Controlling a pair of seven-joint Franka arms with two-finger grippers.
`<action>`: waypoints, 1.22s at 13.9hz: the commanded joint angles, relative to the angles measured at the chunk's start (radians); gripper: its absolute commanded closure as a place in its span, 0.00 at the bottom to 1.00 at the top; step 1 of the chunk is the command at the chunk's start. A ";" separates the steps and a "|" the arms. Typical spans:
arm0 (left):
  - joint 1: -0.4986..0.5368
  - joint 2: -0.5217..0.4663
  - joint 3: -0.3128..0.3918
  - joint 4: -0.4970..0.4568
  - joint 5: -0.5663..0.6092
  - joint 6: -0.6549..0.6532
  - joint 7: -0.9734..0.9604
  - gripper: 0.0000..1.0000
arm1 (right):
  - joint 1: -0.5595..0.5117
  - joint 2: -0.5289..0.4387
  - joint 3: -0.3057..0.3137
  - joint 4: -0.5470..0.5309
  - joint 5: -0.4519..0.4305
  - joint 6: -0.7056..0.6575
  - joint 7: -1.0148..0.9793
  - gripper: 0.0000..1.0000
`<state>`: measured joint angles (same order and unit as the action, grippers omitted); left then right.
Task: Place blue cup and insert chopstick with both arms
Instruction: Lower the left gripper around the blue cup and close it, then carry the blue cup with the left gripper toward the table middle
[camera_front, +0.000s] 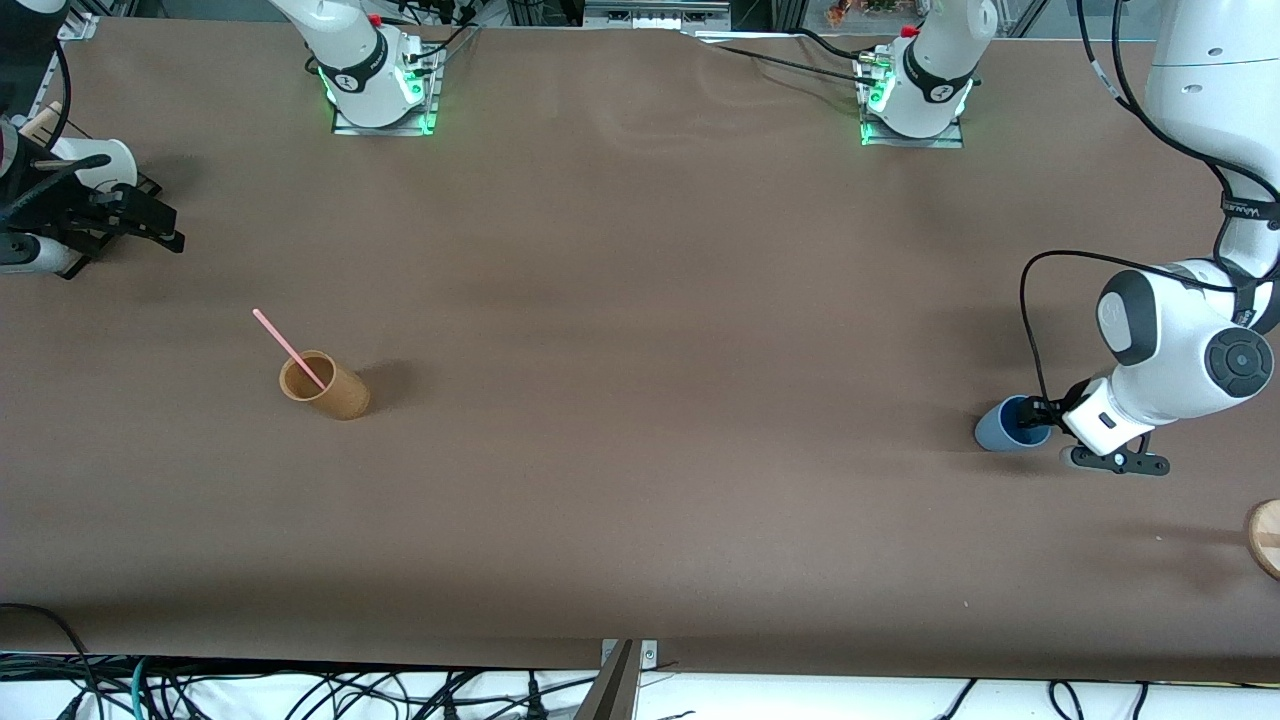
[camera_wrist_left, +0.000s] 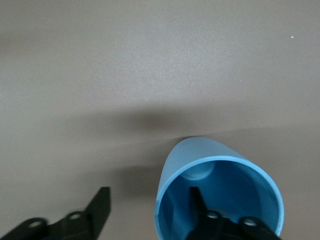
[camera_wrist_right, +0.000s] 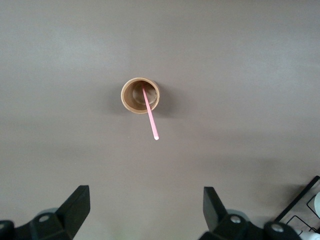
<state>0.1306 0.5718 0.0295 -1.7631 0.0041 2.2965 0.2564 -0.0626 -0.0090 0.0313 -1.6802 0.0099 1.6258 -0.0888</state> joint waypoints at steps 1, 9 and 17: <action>-0.003 -0.020 0.006 -0.013 0.014 -0.006 -0.003 0.97 | -0.005 -0.009 0.007 0.005 0.002 -0.012 -0.011 0.00; -0.048 -0.062 0.004 0.085 -0.029 -0.201 -0.065 1.00 | -0.005 -0.009 0.009 0.005 0.002 -0.010 -0.011 0.00; -0.311 -0.066 -0.068 0.229 -0.035 -0.316 -0.334 1.00 | -0.005 -0.008 0.007 0.005 0.002 -0.010 -0.011 0.00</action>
<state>-0.0898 0.4980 -0.0472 -1.5682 -0.0142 2.0095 0.0004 -0.0627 -0.0091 0.0343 -1.6801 0.0099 1.6257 -0.0888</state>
